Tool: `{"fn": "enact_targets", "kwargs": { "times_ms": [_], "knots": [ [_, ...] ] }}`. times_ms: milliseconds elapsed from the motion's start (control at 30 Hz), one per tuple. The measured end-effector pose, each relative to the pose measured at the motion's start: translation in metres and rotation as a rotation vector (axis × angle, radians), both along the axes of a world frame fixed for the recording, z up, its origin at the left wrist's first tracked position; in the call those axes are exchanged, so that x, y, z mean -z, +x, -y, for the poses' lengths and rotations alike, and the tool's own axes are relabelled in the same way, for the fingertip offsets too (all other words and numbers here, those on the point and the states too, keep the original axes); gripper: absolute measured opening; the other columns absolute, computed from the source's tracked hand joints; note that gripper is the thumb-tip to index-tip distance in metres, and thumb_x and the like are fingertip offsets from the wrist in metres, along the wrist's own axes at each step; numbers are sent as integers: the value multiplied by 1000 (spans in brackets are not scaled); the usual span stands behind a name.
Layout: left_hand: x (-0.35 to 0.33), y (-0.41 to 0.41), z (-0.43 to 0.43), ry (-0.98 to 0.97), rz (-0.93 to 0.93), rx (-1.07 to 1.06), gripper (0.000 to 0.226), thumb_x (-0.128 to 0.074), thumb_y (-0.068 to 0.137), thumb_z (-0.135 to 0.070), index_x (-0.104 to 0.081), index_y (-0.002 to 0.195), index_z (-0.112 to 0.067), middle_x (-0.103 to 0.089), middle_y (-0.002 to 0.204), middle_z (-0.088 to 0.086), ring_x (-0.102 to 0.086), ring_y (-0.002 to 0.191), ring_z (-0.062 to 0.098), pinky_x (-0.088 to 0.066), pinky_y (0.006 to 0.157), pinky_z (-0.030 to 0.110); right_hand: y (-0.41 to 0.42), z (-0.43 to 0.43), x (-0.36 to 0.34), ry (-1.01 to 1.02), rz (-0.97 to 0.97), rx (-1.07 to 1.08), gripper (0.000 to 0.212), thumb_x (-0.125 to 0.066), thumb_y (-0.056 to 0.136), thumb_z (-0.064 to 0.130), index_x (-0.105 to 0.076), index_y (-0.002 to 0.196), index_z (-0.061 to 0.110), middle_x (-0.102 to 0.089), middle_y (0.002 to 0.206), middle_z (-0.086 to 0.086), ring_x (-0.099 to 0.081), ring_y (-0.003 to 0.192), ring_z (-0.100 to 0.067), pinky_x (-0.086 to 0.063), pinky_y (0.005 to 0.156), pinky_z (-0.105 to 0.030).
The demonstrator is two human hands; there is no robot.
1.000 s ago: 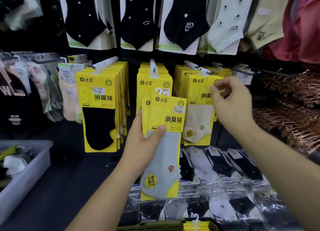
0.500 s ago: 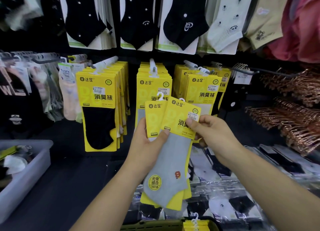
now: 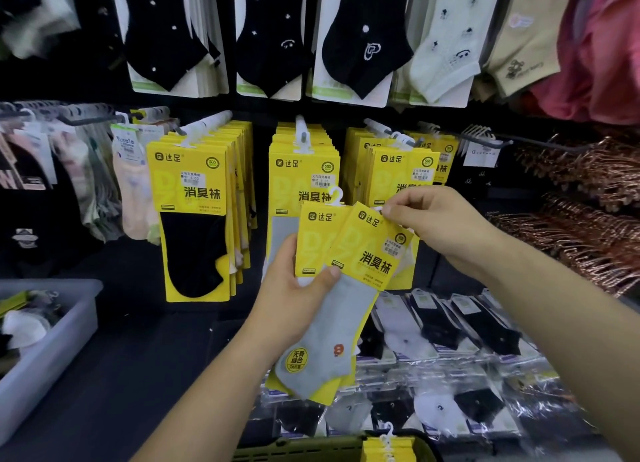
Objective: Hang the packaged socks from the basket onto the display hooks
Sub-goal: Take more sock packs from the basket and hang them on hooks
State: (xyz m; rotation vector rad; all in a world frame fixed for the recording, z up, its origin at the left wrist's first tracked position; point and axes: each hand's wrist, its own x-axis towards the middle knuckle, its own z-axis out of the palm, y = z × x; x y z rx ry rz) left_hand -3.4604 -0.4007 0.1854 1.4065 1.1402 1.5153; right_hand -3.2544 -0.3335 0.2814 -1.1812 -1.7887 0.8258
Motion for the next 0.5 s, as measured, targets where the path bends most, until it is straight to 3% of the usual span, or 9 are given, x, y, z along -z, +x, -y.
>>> {"fn": "enact_targets", "kwargs": {
  "times_ms": [100, 333, 433, 500],
  "knots": [
    [-1, -1, -1, 16, -20, 9, 29, -73, 99, -16, -62, 114, -38, -77, 108, -23, -73, 104, -1, -57, 88, 23, 3, -1, -1, 56, 21, 9, 12, -67, 95, 21, -74, 87, 15, -75, 88, 0, -67, 80, -6, -52, 74, -18],
    [-2, 1, -3, 51, -2, 18, 27, -73, 100, -19, -61, 116, -37, -77, 111, -20, -73, 107, 4, -60, 92, 33, 6, -8, -9, 215, 169, 60, 16, -61, 99, 19, -69, 86, 21, -71, 76, 13, -60, 69, 9, -42, 60, -5],
    [-3, 2, -4, 49, 77, 39, 21, -62, 107, -19, -63, 122, -33, -78, 117, -13, -74, 111, 8, -59, 89, 26, 12, -16, -14, 248, 179, 132, 15, -59, 100, 24, -67, 87, 23, -71, 79, 9, -61, 71, -5, -49, 65, -21],
    [-3, 1, -5, 50, 103, 18, 23, -58, 109, -18, -64, 125, -32, -77, 123, -8, -73, 117, 15, -58, 98, 38, 18, -23, -19, 257, 168, 187, 15, -59, 100, 25, -67, 88, 21, -71, 81, 2, -56, 68, -14, -46, 64, -30]
  ]
}}
